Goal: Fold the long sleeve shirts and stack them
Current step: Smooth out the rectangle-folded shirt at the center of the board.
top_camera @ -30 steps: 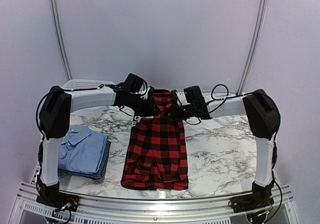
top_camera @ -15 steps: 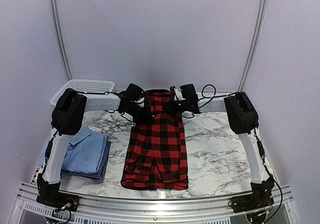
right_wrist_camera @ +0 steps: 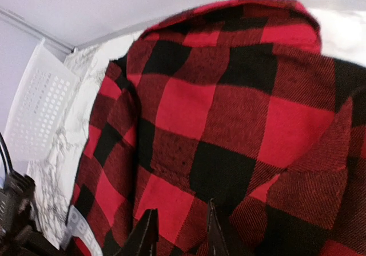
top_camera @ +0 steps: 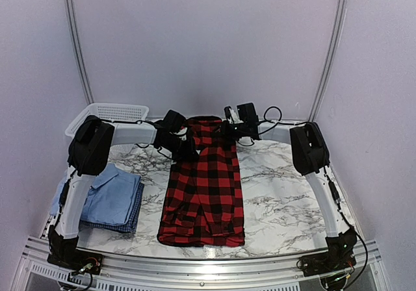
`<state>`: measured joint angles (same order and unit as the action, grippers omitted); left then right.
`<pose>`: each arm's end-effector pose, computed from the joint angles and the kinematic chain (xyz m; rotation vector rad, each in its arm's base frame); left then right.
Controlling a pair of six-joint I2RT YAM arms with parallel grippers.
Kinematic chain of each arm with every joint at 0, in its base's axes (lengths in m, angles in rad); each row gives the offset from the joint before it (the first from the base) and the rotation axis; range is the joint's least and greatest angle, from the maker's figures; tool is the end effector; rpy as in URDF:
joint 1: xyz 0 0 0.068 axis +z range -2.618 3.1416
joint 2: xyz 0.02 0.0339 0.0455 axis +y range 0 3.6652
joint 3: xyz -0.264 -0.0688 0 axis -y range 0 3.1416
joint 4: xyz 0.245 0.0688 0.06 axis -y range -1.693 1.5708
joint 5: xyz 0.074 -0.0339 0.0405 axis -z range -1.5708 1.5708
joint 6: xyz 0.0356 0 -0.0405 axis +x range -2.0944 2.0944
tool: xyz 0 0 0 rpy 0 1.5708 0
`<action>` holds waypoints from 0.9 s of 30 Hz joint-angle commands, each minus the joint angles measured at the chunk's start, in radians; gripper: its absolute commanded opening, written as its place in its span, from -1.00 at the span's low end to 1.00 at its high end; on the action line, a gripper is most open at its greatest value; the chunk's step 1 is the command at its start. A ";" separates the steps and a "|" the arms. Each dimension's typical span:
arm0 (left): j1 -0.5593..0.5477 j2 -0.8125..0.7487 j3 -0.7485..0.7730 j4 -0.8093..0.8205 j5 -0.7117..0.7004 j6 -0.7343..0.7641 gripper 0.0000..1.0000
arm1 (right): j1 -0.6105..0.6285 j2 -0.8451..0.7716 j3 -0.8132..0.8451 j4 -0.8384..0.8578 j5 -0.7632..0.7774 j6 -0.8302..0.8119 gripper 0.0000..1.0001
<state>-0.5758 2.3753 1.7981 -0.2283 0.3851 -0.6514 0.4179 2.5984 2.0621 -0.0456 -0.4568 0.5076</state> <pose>0.4309 -0.2957 0.1360 0.1035 2.5546 -0.9970 0.5199 0.2480 0.1181 -0.1807 2.2587 1.0088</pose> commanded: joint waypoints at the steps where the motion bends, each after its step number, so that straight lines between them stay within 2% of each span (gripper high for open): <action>1: 0.002 0.003 -0.008 0.010 -0.024 -0.003 -0.85 | -0.045 -0.049 0.088 -0.075 -0.014 -0.042 -0.35; 7: 0.002 -0.004 -0.002 0.014 -0.023 -0.005 -0.85 | -0.035 -0.133 0.036 -0.088 -0.098 -0.033 -0.31; 14: 0.002 -0.009 -0.002 0.014 -0.026 -0.004 -0.85 | 0.042 -0.264 -0.198 -0.007 -0.134 -0.017 -0.30; 21: 0.002 -0.014 -0.006 0.013 -0.033 -0.011 -0.85 | 0.080 -0.252 -0.256 -0.013 -0.110 -0.009 -0.30; 27: 0.002 -0.022 -0.014 0.015 -0.044 -0.012 -0.86 | 0.076 -0.177 -0.203 -0.076 -0.079 -0.036 -0.28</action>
<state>-0.5758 2.3749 1.7977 -0.2279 0.3744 -0.6643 0.5098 2.3669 1.8042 -0.0792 -0.5667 0.4923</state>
